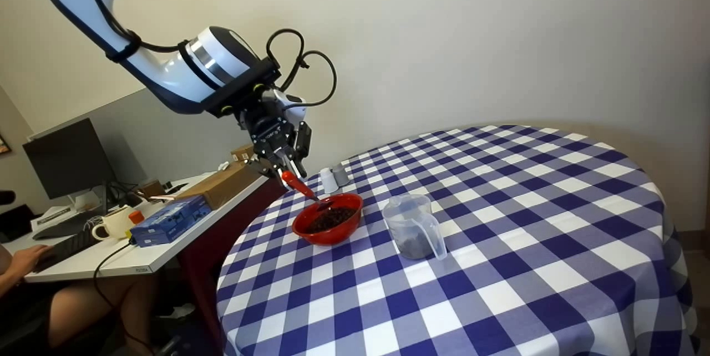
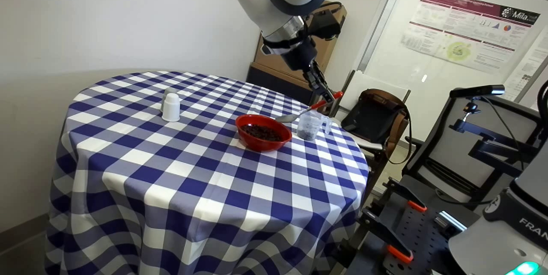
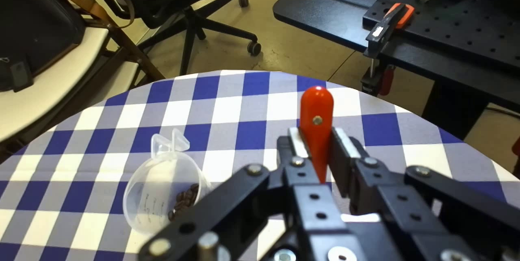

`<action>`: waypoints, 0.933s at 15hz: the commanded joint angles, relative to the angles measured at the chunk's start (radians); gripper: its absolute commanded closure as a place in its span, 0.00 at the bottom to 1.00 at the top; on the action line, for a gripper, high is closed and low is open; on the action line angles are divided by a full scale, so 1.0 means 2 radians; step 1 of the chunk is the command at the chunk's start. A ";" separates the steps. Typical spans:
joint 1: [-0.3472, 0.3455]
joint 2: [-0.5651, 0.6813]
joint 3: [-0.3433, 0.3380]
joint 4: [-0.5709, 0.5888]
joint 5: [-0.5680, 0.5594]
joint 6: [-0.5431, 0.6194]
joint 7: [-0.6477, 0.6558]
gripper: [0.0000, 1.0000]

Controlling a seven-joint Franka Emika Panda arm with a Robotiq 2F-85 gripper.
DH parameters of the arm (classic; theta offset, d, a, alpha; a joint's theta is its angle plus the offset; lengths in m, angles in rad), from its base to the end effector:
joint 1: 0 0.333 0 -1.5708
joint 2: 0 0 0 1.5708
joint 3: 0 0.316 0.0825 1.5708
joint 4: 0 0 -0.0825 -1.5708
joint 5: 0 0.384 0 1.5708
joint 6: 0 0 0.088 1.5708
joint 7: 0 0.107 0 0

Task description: Use the spoon to place some of the contents from the red bowl into the clear jug

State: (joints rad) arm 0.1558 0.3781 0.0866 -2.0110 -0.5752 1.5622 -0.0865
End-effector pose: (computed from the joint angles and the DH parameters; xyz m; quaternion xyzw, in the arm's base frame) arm 0.5085 0.0650 0.2458 0.8520 0.2580 -0.3633 0.2747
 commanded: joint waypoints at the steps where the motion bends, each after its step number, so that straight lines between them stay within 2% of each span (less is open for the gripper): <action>1: 0.011 0.032 0.007 0.032 -0.016 -0.024 -0.002 0.95; 8: 0.030 0.077 0.009 0.070 -0.026 -0.031 0.000 0.95; 14: 0.032 0.101 0.007 0.088 -0.032 -0.042 0.000 0.95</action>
State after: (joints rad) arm 0.2143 0.5439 0.1004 -1.8802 -0.6183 1.5258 -0.0861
